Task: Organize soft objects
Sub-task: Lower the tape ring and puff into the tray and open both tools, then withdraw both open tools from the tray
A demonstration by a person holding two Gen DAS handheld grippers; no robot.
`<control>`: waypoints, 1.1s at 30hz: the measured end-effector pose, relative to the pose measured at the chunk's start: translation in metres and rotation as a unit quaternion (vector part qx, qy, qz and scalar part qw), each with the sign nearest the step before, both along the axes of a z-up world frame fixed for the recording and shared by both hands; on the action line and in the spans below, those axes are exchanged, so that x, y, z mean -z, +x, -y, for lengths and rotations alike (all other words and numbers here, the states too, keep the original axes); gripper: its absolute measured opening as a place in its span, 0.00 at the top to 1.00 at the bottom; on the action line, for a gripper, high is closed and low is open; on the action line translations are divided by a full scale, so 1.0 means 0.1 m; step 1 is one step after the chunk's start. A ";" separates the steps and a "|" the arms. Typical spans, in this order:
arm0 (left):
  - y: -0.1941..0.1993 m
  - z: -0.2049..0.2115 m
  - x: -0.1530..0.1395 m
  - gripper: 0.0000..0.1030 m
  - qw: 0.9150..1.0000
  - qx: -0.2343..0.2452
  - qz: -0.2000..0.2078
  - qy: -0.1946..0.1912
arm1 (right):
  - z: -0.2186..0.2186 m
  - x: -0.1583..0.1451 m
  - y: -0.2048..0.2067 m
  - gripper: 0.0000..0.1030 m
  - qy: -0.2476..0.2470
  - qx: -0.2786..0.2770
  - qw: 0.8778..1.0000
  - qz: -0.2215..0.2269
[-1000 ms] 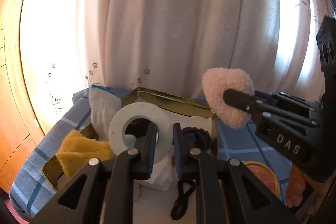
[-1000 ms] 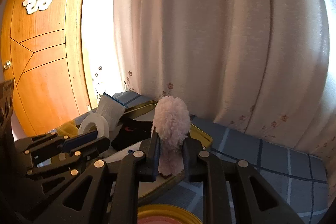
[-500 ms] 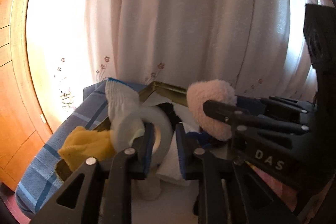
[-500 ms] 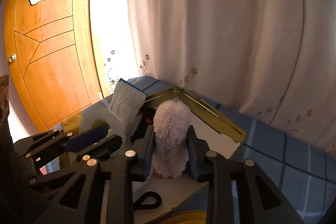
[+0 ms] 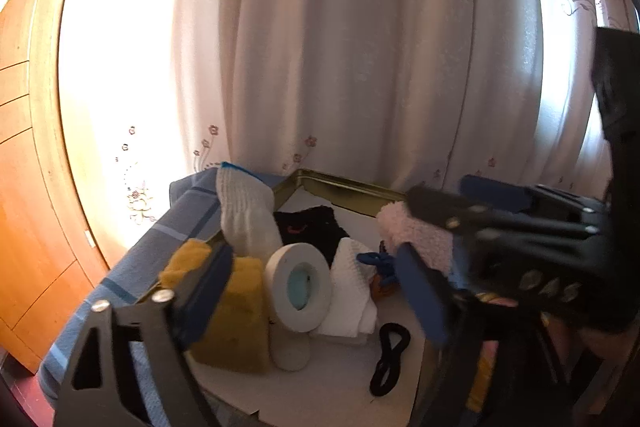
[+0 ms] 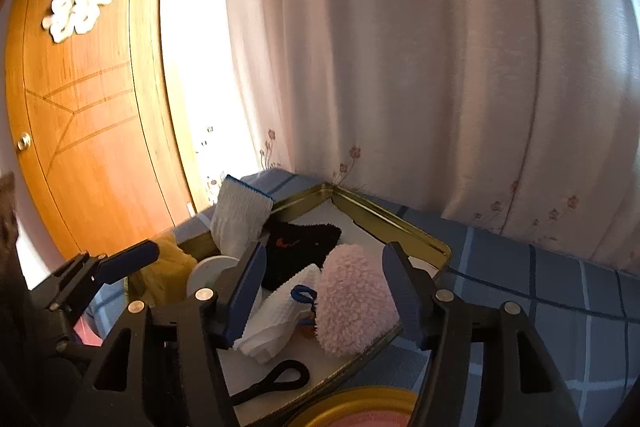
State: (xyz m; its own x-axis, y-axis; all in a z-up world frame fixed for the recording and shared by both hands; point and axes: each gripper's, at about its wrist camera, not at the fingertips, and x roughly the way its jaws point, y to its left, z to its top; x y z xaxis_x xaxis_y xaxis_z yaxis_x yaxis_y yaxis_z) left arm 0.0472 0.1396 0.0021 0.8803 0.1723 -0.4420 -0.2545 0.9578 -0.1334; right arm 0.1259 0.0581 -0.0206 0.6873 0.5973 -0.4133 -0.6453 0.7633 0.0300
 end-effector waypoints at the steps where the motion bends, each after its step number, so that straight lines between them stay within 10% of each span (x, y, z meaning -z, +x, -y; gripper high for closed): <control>1: -0.02 -0.03 0.00 0.09 1.000 0.000 0.004 -0.001 | 0.05 -0.03 -0.04 0.36 0.010 0.002 1.000 0.002; 33: -0.60 0.02 -0.13 0.01 0.999 -0.017 0.046 0.009 | 0.47 -0.02 -0.80 0.24 0.046 0.038 0.996 0.072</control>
State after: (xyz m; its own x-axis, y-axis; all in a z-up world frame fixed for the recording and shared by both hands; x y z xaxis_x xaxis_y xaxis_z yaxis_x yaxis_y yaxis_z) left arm -0.0125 0.1376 0.0151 0.9104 0.2101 -0.3565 -0.2749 0.9510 -0.1414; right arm 0.0455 0.0111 -0.0181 0.7800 0.5724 -0.2529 -0.5885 0.8084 0.0143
